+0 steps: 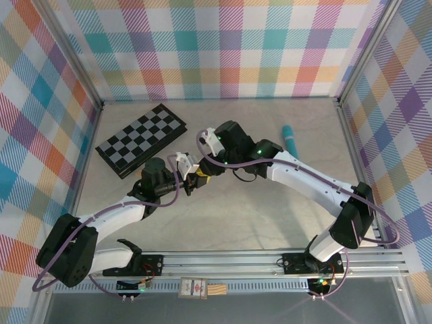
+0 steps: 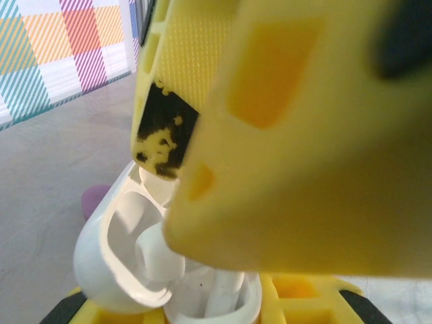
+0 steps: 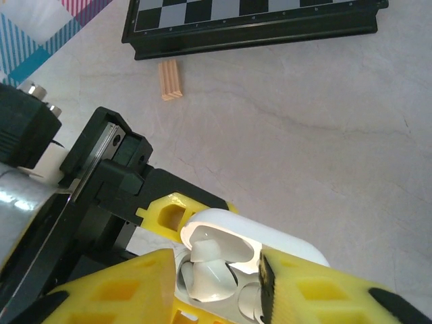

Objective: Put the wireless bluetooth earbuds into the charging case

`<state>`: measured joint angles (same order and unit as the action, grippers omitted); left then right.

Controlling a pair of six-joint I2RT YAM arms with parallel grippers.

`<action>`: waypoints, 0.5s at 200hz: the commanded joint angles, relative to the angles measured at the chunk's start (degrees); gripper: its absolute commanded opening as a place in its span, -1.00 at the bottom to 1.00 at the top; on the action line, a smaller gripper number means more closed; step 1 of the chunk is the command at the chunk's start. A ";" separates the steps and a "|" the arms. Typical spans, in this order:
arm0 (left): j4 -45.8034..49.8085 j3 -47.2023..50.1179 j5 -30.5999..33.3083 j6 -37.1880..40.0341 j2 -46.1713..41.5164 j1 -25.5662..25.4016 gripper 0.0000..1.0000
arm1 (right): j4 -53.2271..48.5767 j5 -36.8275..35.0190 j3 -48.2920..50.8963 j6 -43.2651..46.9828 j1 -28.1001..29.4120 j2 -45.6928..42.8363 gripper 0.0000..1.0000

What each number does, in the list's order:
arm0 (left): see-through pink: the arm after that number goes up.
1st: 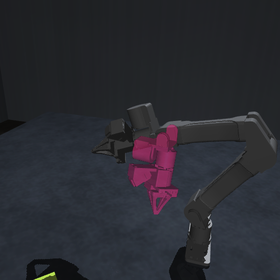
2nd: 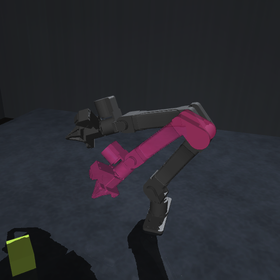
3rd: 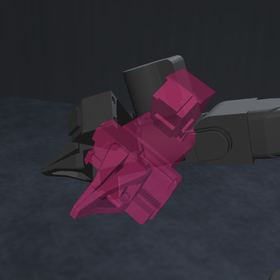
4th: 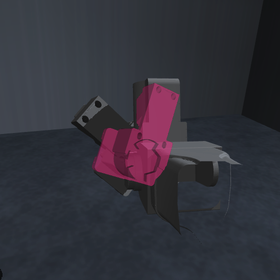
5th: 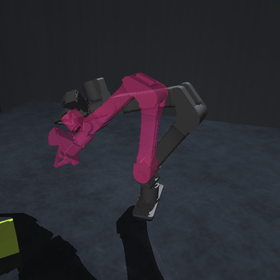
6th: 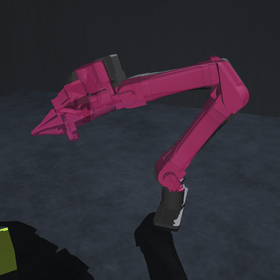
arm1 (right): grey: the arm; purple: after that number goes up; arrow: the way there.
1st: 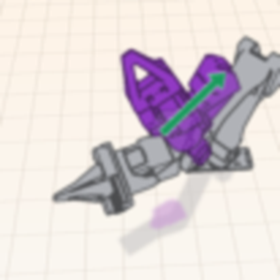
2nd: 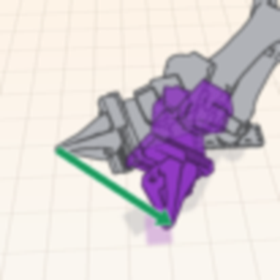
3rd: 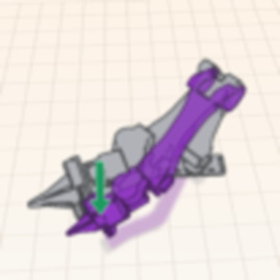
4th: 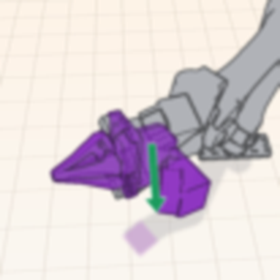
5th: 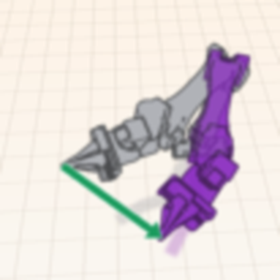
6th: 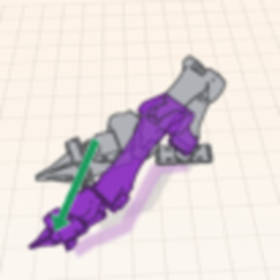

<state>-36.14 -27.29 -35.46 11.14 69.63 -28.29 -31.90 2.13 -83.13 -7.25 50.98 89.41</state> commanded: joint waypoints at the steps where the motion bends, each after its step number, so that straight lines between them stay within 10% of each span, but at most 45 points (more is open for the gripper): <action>1: -1.65 -0.62 -0.96 -0.15 -0.54 0.36 -0.89 | 1.48 0.82 -0.21 -1.50 -0.34 -1.27 -0.36; 100: -1.27 -0.22 0.03 0.41 -1.76 0.34 -0.90 | -5.04 0.32 -2.64 -4.26 -0.61 0.77 -0.66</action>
<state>-35.83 -27.27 -35.31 11.16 69.60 -28.29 -33.30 2.74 -83.61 -9.54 50.65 89.84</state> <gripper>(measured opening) 0.222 0.177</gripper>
